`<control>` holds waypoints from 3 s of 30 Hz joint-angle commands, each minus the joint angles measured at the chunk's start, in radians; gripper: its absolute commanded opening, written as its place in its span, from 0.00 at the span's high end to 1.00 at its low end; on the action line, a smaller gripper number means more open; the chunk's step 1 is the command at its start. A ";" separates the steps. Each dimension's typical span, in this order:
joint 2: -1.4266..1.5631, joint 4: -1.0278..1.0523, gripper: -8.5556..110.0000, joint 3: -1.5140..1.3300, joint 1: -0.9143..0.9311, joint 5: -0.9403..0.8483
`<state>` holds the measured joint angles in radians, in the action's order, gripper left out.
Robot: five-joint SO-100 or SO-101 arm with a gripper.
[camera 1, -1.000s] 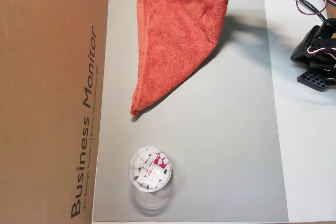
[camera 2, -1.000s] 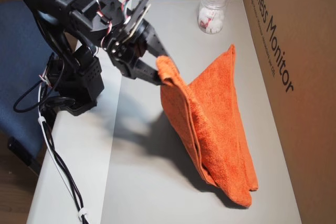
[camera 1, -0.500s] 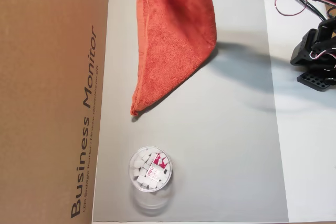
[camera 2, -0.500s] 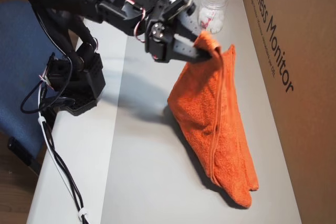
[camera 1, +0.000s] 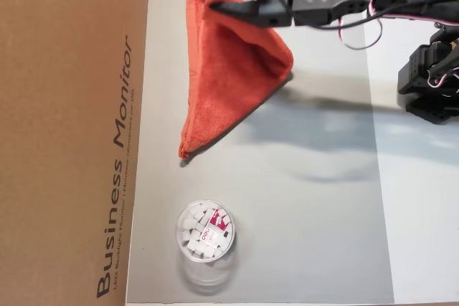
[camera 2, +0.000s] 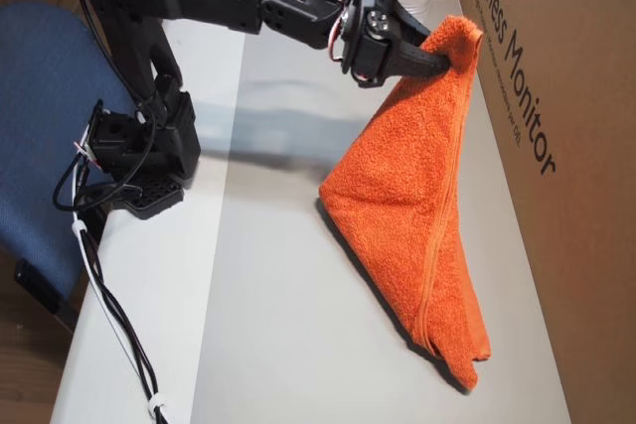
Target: Fold the blanket.
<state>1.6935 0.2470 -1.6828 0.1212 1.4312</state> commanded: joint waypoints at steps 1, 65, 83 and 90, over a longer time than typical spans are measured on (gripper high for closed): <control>-0.031 -0.020 0.93 0.086 -0.058 -0.094; -0.808 -0.009 0.83 0.518 -0.462 -0.930; -0.739 -0.002 0.82 0.505 -0.462 -0.927; -0.644 -0.003 0.82 0.403 -0.463 -0.796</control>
<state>0.9465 0.2454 -1.2701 -0.3344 0.5998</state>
